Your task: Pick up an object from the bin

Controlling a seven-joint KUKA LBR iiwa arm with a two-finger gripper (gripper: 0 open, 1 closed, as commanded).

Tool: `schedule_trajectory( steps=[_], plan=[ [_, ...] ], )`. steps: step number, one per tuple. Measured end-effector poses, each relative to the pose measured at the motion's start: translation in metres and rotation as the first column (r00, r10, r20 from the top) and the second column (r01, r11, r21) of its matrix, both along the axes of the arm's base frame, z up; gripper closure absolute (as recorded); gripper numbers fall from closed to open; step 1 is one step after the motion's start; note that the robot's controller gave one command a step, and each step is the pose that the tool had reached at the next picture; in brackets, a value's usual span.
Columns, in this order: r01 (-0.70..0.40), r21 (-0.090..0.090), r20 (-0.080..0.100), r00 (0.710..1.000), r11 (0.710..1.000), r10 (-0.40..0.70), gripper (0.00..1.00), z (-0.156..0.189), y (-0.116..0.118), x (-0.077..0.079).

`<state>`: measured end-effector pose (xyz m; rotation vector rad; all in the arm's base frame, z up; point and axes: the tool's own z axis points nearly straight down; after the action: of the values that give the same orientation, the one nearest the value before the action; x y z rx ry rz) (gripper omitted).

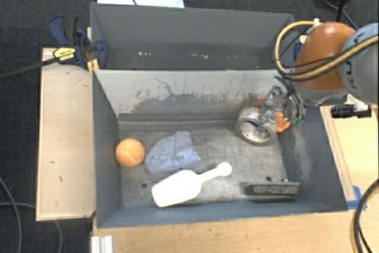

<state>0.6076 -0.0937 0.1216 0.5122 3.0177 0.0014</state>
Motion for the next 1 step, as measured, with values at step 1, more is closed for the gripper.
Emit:
schedule_trajectory(
  steps=[1],
  plan=[
    [-0.001, 0.0, 0.0, 1.0, 1.0, 0.001, 1.0, 0.0, 0.0, 0.0]
  ],
)
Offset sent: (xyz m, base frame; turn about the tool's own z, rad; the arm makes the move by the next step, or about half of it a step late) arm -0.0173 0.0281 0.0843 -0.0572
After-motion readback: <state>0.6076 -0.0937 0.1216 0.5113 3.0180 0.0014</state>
